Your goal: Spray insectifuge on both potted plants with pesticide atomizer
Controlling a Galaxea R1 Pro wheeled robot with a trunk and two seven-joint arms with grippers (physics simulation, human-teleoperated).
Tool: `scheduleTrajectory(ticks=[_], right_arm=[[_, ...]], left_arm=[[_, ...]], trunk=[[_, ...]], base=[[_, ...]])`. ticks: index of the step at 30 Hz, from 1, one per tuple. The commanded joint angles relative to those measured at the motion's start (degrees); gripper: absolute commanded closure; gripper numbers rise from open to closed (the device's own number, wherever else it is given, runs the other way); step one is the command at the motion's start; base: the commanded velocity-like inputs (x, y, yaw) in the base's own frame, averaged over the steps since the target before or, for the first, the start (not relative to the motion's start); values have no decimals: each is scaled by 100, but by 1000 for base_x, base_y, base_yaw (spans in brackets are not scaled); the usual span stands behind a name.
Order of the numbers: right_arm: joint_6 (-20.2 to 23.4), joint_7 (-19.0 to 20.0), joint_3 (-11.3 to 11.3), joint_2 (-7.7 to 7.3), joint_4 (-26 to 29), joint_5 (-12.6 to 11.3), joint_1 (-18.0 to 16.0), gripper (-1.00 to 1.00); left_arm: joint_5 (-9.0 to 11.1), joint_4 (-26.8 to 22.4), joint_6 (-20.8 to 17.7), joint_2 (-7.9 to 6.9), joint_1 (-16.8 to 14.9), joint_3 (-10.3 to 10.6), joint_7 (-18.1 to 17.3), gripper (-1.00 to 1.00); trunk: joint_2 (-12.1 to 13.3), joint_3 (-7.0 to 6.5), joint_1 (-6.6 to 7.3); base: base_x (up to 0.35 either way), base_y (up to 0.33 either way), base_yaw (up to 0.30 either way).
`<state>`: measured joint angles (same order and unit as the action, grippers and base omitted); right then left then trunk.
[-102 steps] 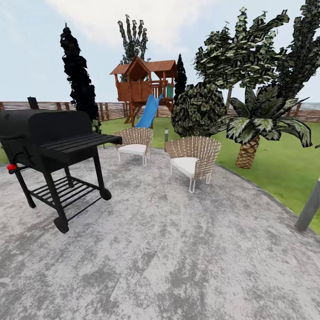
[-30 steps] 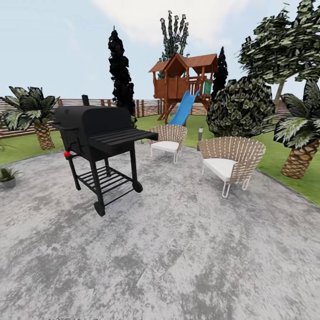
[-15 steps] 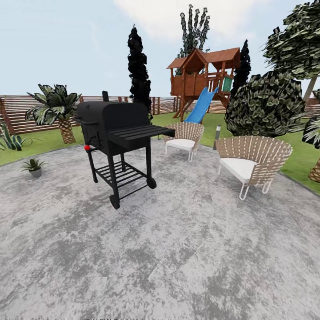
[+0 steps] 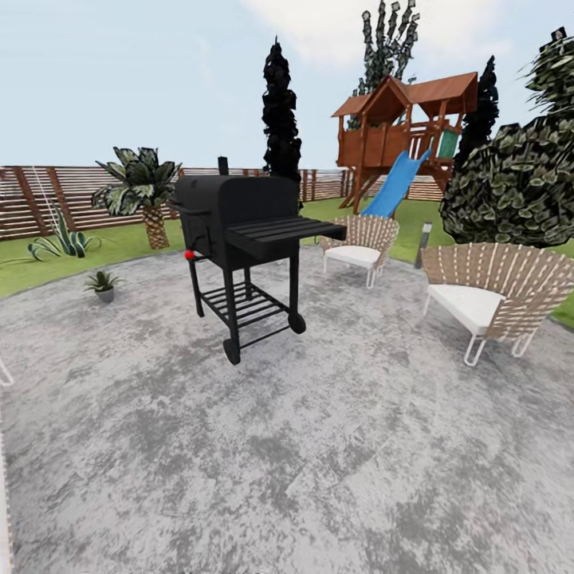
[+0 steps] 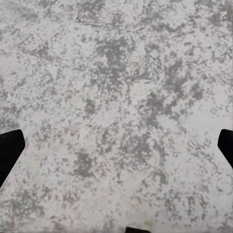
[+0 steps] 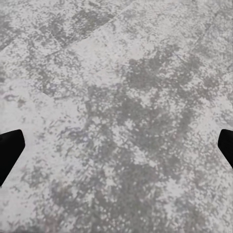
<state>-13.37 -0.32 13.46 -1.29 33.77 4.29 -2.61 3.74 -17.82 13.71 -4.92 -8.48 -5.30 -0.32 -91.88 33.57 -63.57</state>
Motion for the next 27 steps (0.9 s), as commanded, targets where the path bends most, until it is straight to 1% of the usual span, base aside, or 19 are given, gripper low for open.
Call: scheduleTrajectory(ticks=[1,27], right_arm=[[-17,-3,17,4,-2,45,-3,-100],[-17,-3,22,14,-2,45,-3,-100]], left_arm=[[39,7,18,0,-7,3,-3,-100],[48,7,18,8,-9,3,-3,-100]], trunk=[[-3,10,1],[-3,119,1]], base=[[0,0,254],[0,0,259]])
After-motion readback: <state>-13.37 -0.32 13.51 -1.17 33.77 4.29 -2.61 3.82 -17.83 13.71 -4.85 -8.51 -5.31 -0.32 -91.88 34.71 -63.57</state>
